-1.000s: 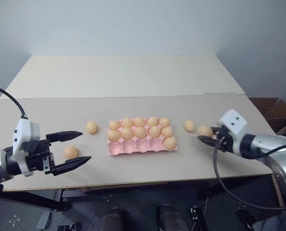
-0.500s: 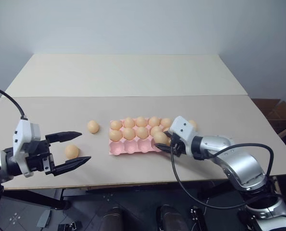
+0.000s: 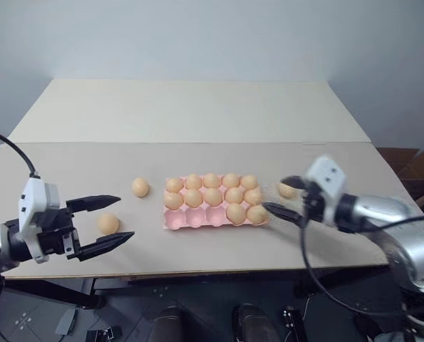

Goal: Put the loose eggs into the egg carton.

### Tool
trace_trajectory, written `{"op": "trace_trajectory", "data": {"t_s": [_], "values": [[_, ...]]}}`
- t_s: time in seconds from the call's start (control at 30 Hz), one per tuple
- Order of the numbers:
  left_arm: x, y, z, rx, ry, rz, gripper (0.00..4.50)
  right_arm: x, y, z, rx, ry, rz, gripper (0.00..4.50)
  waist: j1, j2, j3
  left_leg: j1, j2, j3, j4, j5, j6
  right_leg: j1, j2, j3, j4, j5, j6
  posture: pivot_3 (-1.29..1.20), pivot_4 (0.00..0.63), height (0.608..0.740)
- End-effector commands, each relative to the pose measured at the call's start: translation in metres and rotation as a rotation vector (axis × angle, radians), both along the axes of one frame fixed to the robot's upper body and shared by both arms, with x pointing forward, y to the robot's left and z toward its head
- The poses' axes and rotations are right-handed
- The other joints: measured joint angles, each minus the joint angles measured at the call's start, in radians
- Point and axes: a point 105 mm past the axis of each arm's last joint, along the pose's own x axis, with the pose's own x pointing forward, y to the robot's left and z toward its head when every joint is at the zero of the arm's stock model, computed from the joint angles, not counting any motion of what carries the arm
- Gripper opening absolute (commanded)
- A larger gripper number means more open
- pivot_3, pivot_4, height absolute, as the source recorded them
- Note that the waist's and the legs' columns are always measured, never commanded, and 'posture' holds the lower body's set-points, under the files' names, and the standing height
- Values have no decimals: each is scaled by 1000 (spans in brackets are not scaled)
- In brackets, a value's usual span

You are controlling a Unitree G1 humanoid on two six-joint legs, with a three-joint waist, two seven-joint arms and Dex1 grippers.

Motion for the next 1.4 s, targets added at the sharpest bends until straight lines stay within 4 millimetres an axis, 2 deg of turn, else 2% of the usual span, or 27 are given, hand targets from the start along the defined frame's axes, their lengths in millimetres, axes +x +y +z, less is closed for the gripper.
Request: {"op": "trace_trajectory", "data": {"t_s": [0.03, 0.17, 0.4, 0.57, 0.73, 0.87, 0.97, 1.07, 1.23, 1.27, 1.33, 1.4], "values": [[0, 7, 7, 16, -34, 17, 4500, -11, -28, 13, -16, -78, 52, 4444, 0, 0, 0, 0, 0, 0, 0, 0, 0, 0, 0, 0, 0, 0, 0, 0, 150, 740], [1, 14, 3, 17, -19, 46, 4500, -18, -51, 4, -38, -46, 57, 4444, -9, 0, 0, 4, 1, 1, 0, 0, 0, 2, 1, 1, 2, -4, 2, 0, 150, 740], [0, 13, 3, 17, -21, 45, 4500, -10, -57, -1, -43, -49, 16, 4444, -16, 0, 0, 4, 1, 1, 0, 0, 0, 1, 1, 2, 3, -5, 3, 0, 150, 740], [1, 12, 4, 19, -26, 43, 4500, 22, -58, -13, -55, -30, -131, 4444, -18, 0, 0, 4, 1, 2, 0, 0, 0, 1, 0, 2, 2, -2, -1, 0, 150, 740], [2, 11, 4, 21, -28, 40, 4500, 58, -49, -22, -42, -14, -254, 4444, -18, 0, 0, 3, 1, 2, 0, 0, 0, 0, 1, 3, 3, -1, -3, 0, 150, 740], [3, 12, 5, 25, -32, 42, 4500, 84, -42, -37, -52, 25, -332, 4444, -18, 0, 0, 2, 1, 2, 0, 0, 0, -1, 1, 3, 3, 0, -3, 0, 150, 740], [3, 13, 6, 28, -34, 44, 4500, 95, -36, -44, -49, 46, -340, 4444, -16, 1, 0, 1, 0, 2, 0, 0, 0, -2, 1, 2, 2, 1, -1, 0, 150, 740], [2, 13, 6, 31, -36, 47, 4500, 104, -32, -49, -37, 57, -355, 3844, -17, 1, 0, 0, 0, 2, 0, 0, 0, -2, 1, 2, 2, 2, 1, 0, 150, 740], [2, 14, 7, 37, -45, 53, 4500, 105, -21, -37, 10, 21, -326, 2073, -18, 1, 0, 0, 1, 2, 0, 0, 0, -2, 1, 2, 2, 3, 2, 0, 150, 740], [1, 14, 7, 38, -46, 54, 4500, 100, -15, -30, 13, -3, -296, 1908, -18, 1, 0, 0, 1, 2, 0, 0, 0, -2, 1, 2, 3, 3, 3, 0, 150, 740], [1, 14, 7, 39, -48, 55, 4500, 91, -5, -18, 26, -34, -250, 1908, -18, 1, 1, 0, 1, 2, 0, 0, 0, -2, 1, 2, 3, 3, 3, 0, 150, 740], [0, 14, 7, 39, -46, 55, 4500, 76, 19, -2, 42, -83, -155, 1908, -19, 1, 1, 0, 1, 1, 0, 0, 0, -3, 1, 2, 3, 3, 3, 0, 150, 740]]}}
